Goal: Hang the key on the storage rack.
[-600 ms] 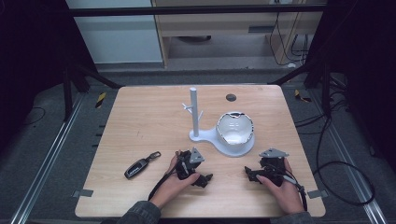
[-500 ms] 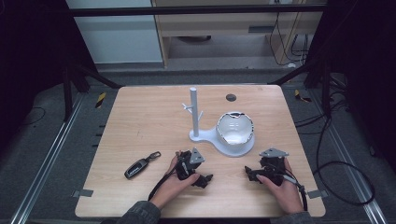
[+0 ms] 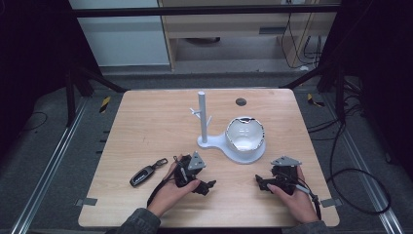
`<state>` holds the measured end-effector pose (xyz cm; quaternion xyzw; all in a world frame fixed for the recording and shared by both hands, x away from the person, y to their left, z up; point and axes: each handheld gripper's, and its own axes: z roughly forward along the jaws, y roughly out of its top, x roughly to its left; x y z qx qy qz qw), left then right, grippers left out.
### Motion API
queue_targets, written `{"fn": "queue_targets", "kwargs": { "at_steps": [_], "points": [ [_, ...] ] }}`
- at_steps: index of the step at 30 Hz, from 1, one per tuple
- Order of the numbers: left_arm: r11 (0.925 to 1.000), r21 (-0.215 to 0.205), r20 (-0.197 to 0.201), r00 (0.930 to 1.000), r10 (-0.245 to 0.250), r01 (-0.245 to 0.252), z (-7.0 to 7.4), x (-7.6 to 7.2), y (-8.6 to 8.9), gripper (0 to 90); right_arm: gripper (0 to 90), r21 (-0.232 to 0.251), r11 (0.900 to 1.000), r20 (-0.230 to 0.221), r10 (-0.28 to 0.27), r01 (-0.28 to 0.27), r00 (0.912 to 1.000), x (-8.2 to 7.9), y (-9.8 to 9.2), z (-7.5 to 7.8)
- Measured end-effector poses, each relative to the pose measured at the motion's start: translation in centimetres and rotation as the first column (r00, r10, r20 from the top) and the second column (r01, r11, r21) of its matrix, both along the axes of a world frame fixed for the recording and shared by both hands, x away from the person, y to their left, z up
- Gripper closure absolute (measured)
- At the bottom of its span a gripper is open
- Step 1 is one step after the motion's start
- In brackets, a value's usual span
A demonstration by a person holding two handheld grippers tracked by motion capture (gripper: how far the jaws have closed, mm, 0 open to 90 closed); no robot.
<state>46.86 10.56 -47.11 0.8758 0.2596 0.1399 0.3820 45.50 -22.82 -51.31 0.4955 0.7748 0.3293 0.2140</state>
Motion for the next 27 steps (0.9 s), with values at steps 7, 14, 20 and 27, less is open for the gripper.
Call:
{"fn": "queue_targets", "kwargs": {
  "at_steps": [7, 14, 20, 27],
  "points": [
    [0.9981, -0.031, 0.032, 0.9980, 0.054, -0.053, 1.9, 0.9, 2.4, 7.8, 0.4, -0.001, 1.000, 0.001, 0.000, 0.000, 1.0000, 0.0, 0.0, 0.0],
    [0.9841, 0.141, 0.051, 0.9935, 0.102, -0.108, 4.2, 2.4, 5.0, 7.7, 0.5, -0.001, 1.000, 0.001, -0.006, 0.006, 1.0000, -0.1, 0.0, 0.0],
    [0.9521, 0.270, 0.000, 0.9889, 0.149, -0.143, 4.9, 2.9, 6.8, 9.4, 0.4, 0.002, 1.000, -0.001, -0.004, 0.004, 1.0000, 0.0, 0.0, 0.0],
    [0.8957, 0.438, -0.099, 0.9861, 0.133, -0.077, 5.6, 3.8, 6.9, 8.7, 0.4, 0.000, 1.000, 0.001, -0.005, 0.005, 1.0000, -0.1, 0.0, 0.0]
  ]
}}
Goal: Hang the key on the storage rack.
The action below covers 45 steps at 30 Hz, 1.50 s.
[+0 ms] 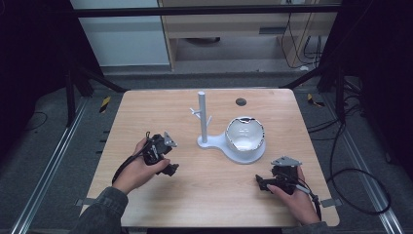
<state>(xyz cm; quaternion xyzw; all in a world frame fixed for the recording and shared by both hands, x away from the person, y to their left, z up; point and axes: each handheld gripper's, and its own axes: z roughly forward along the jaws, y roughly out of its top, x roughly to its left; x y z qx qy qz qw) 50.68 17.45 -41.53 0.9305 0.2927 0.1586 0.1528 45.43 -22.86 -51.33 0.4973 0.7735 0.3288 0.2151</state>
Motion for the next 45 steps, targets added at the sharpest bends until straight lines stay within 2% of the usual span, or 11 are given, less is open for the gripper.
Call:
{"fn": "queue_targets", "kwargs": {
  "at_steps": [1, 3, 6, 8, 14, 17, 21, 24, 25, 32, 45],
  "points": [
    [1.0000, 0.000, 0.000, 1.0000, 0.000, 0.000, 0.0, 0.0, 0.0, 8.3, 0.4, 0.000, 1.000, 0.000, 0.000, 0.000, 1.0000, 0.0, 0.0, 0.0],
    [0.9988, 0.048, -0.034, 0.9994, -0.005, 0.007, -0.4, 0.6, 0.1, 8.3, 0.4, 0.000, 1.000, 0.000, 0.000, 0.000, 1.0000, 0.0, 0.0, 0.0],
    [0.9926, 0.120, -0.123, 0.9924, -0.004, 0.019, -1.3, 1.6, 0.6, 8.4, 0.4, 0.000, 1.000, 0.000, 0.000, 0.000, 1.0000, 0.0, 0.0, 0.0],
    [0.9888, 0.149, -0.147, 0.9890, 0.012, 0.010, -1.8, 2.3, 1.2, 9.2, 0.4, 0.000, 1.000, 0.000, -0.001, 0.001, 1.0000, 0.0, 0.0, 0.0],
    [0.9938, 0.111, -0.153, 0.9879, 0.023, -0.005, -2.3, 2.8, 2.7, 12.1, 0.4, 0.000, 1.000, 0.000, -0.001, 0.001, 1.0000, 0.0, 0.0, 0.0],
    [0.9965, 0.073, -0.199, 0.9786, 0.054, -0.040, -3.3, 2.7, 3.5, 12.9, 0.4, -0.001, 1.000, 0.002, 0.000, 0.000, 1.0000, -0.1, 0.0, 0.0],
    [0.9962, 0.079, -0.202, 0.9781, 0.052, -0.037, -3.7, 2.4, 3.7, 20.7, 0.4, 0.002, 1.000, -0.002, 0.001, -0.001, 1.0000, -0.1, 0.0, 0.0],
    [0.9960, 0.074, -0.211, 0.9754, 0.064, -0.049, -4.0, 2.6, 4.0, 29.9, 0.4, 0.002, 1.000, -0.002, 0.001, -0.001, 1.0000, -0.1, 0.0, 0.0],
    [0.9956, 0.074, -0.213, 0.9745, 0.072, -0.057, -4.1, 2.6, 4.1, 37.5, 0.4, 0.001, 1.000, -0.001, 0.002, -0.002, 1.0000, -0.1, 0.0, 0.0],
    [0.9926, 0.090, -0.213, 0.9720, 0.099, -0.081, -4.4, 2.8, 3.9, 56.9, 0.4, 0.001, 1.000, -0.001, 0.002, -0.002, 1.0000, -0.1, 0.0, 0.0],
    [0.9899, 0.075, -0.207, 0.9693, 0.133, -0.120, -4.5, 2.8, 4.2, 65.5, 0.4, 0.002, 1.000, -0.002, 0.001, -0.001, 1.0000, -0.1, 0.0, 0.0]
  ]
}}
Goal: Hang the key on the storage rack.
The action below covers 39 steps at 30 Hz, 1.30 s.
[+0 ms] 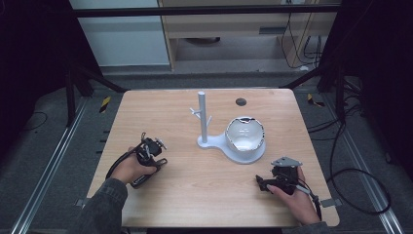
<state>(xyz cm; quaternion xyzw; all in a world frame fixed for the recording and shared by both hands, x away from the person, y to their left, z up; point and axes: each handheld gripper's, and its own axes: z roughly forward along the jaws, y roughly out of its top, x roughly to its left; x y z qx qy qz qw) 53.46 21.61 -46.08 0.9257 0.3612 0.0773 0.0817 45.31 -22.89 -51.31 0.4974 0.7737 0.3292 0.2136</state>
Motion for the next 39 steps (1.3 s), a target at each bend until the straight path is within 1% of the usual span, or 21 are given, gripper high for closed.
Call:
{"fn": "queue_targets", "kwargs": {
  "at_steps": [4, 7, 8, 16, 22, 26, 28, 30, 33, 37, 39],
  "points": [
    [1.0000, -0.010, -0.009, 1.0000, 0.001, -0.001, 0.0, 0.1, 0.0, 72.6, 0.4, 0.000, 1.000, 0.000, 0.000, 0.000, 1.0000, 0.0, 0.0, 0.0],
    [1.0000, -0.009, -0.016, 0.9999, -0.001, 0.001, 0.0, 0.1, 0.1, 74.3, 0.4, 0.000, 1.000, 0.000, 0.000, 0.000, 1.0000, 0.0, 0.0, 0.0],
    [0.9999, -0.010, -0.016, 0.9999, -0.003, 0.003, 0.0, 0.1, 0.2, 79.5, 0.4, 0.000, 1.000, 0.001, 0.000, 0.000, 1.0000, 0.0, 0.0, 0.0],
    [0.9976, -0.069, 0.022, 0.9997, 0.006, -0.004, 0.5, -0.8, 1.2, 79.8, 0.4, 0.000, 1.000, 0.000, 0.000, 0.000, 1.0000, 0.0, 0.0, 0.0],
    [0.9934, -0.114, 0.064, 0.9979, 0.009, -0.002, 1.5, -1.8, 2.2, 79.9, 0.4, -0.001, 1.000, 0.002, 0.001, -0.001, 1.0000, 0.0, 0.0, 0.0],
    [0.9889, -0.148, 0.097, 0.9951, 0.018, -0.003, 2.3, -2.6, 2.9, 80.0, 0.4, 0.000, 1.000, 0.001, 0.001, -0.001, 1.0000, 0.0, 0.0, 0.0],
    [0.9861, -0.166, 0.112, 0.9934, 0.024, -0.005, 2.5, -3.1, 3.2, 80.0, 0.4, 0.000, 1.000, 0.000, 0.000, 0.000, 1.0000, 0.0, 0.0, 0.0],
    [0.9846, -0.175, 0.124, 0.9918, 0.031, -0.009, 2.7, -3.6, 3.6, 80.1, 0.4, -0.002, 1.000, 0.002, 0.008, -0.008, 1.0000, 0.0, -0.1, 0.0],
    [0.9777, -0.210, 0.153, 0.9876, 0.038, -0.005, 2.8, -4.3, 4.2, 80.2, 0.4, 0.000, 1.000, 0.000, 0.016, -0.016, 0.9999, 0.1, -0.1, 0.0],
    [0.9670, -0.255, 0.200, 0.9787, 0.047, 0.006, 3.2, -5.6, 4.8, 80.2, 0.4, 0.000, 1.000, 0.000, 0.012, -0.012, 0.9999, 0.0, -0.1, 0.0],
    [0.9588, -0.284, 0.223, 0.9735, 0.052, 0.013, 3.6, -6.4, 5.1, 80.2, 0.4, 0.001, 1.000, 0.000, 0.010, -0.010, 0.9999, 0.0, -0.1, 0.0]
  ]
}}
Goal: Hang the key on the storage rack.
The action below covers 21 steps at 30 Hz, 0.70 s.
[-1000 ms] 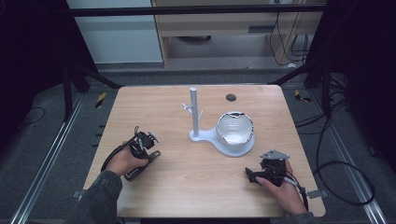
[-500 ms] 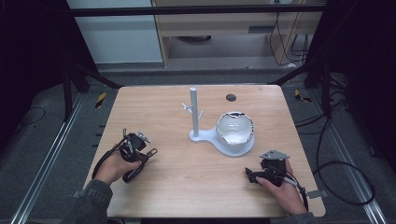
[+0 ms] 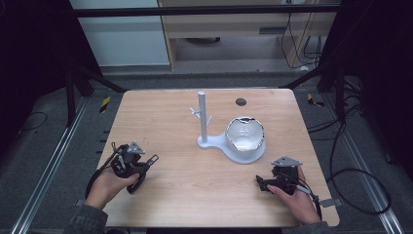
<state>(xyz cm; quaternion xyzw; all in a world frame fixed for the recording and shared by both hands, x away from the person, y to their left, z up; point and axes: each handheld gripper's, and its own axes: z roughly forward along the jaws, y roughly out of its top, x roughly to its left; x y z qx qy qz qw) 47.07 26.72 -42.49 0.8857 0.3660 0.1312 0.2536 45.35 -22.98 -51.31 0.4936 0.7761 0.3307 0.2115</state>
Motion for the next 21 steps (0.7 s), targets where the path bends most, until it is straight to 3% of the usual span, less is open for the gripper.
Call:
{"fn": "queue_targets", "kwargs": {
  "at_steps": [6, 11, 13, 21],
  "points": [
    [0.9980, -0.055, 0.073, 0.9967, 0.036, -0.032, 1.3, -1.8, 0.8, 80.5, 0.4, 0.000, 1.000, 0.001, -0.001, 0.001, 1.0000, 0.0, 0.0, 0.0],
    [0.9953, -0.090, 0.121, 0.9916, 0.047, -0.036, 2.3, -2.7, 0.2, 80.8, 0.4, 0.000, 1.000, 0.000, -0.002, 0.002, 1.0000, 0.0, 0.0, 0.0],
    [0.9945, -0.102, 0.153, 0.9874, 0.038, -0.022, 2.7, -2.8, -0.1, 80.8, 0.4, 0.000, 1.000, 0.000, -0.001, 0.001, 1.0000, 0.0, 0.0, 0.0],
    [0.9871, -0.156, 0.198, 0.9778, 0.068, -0.037, 3.2, -2.3, -0.6, 80.8, 0.4, 0.000, 1.000, 0.000, -0.003, 0.003, 1.0000, 0.0, 0.0, 0.0]
  ]
}}
